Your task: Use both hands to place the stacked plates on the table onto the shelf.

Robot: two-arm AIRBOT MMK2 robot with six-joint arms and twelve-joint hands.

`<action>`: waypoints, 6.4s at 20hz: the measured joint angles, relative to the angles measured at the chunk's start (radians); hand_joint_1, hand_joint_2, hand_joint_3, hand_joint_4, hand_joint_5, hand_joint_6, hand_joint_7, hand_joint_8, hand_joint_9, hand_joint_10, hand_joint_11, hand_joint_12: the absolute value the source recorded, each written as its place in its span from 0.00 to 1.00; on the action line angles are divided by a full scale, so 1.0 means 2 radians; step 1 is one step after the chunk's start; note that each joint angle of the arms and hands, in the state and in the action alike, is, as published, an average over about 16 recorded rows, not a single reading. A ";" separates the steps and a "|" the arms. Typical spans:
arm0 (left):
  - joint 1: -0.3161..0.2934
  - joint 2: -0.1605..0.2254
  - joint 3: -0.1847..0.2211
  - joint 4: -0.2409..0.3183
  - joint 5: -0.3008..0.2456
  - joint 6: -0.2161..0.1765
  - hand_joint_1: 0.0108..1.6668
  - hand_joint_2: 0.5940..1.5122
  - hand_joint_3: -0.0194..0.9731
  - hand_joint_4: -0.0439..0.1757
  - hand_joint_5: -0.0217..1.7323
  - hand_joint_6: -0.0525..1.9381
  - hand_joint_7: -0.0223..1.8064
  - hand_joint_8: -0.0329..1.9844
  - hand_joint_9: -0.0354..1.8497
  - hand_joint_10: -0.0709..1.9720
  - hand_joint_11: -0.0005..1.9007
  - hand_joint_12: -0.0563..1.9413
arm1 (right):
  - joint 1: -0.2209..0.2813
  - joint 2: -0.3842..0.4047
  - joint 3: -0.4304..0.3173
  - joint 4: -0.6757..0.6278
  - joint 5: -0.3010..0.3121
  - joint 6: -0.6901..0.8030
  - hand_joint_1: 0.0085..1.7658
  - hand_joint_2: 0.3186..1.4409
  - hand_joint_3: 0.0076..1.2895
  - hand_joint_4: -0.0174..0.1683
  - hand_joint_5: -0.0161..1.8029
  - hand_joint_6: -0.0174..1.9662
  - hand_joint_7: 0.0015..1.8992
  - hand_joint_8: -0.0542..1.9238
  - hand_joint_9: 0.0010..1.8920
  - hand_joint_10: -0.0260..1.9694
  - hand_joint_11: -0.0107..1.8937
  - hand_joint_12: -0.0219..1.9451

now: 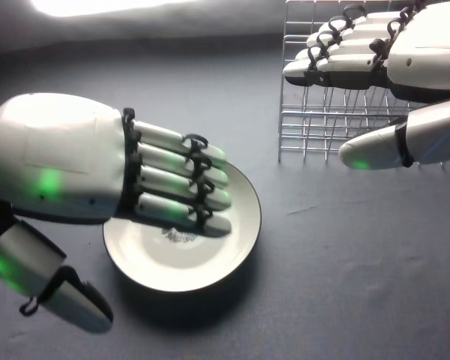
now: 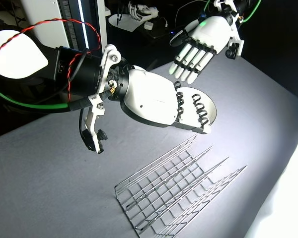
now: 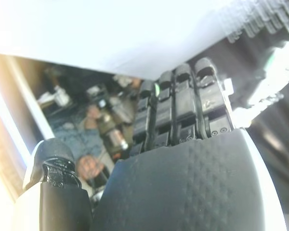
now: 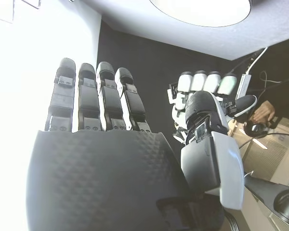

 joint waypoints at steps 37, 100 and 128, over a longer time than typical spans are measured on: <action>0.099 -0.098 0.182 0.042 -0.029 -0.002 0.00 0.51 0.02 0.22 0.07 0.03 0.06 0.02 0.06 0.04 0.02 0.05 | -0.005 0.000 0.001 -0.001 0.020 -0.006 0.05 0.88 0.01 0.09 0.09 0.02 0.07 0.03 0.05 0.02 0.02 0.18; 0.144 -0.145 0.158 -0.003 0.000 0.035 0.00 0.53 0.02 0.17 0.04 0.01 0.02 0.01 0.05 0.04 0.01 0.04 | -0.062 -0.040 0.002 -0.013 0.073 -0.008 0.52 0.55 0.01 0.07 0.04 0.02 0.02 0.03 0.02 0.02 0.02 0.26; 0.139 -0.149 0.163 0.002 -0.001 0.030 0.00 0.54 0.02 0.17 0.04 0.01 0.02 0.01 0.05 0.04 0.01 0.06 | -0.062 -0.059 0.007 -0.013 0.072 -0.008 0.59 0.53 0.01 0.07 0.09 0.02 0.06 0.03 0.05 0.02 0.02 0.36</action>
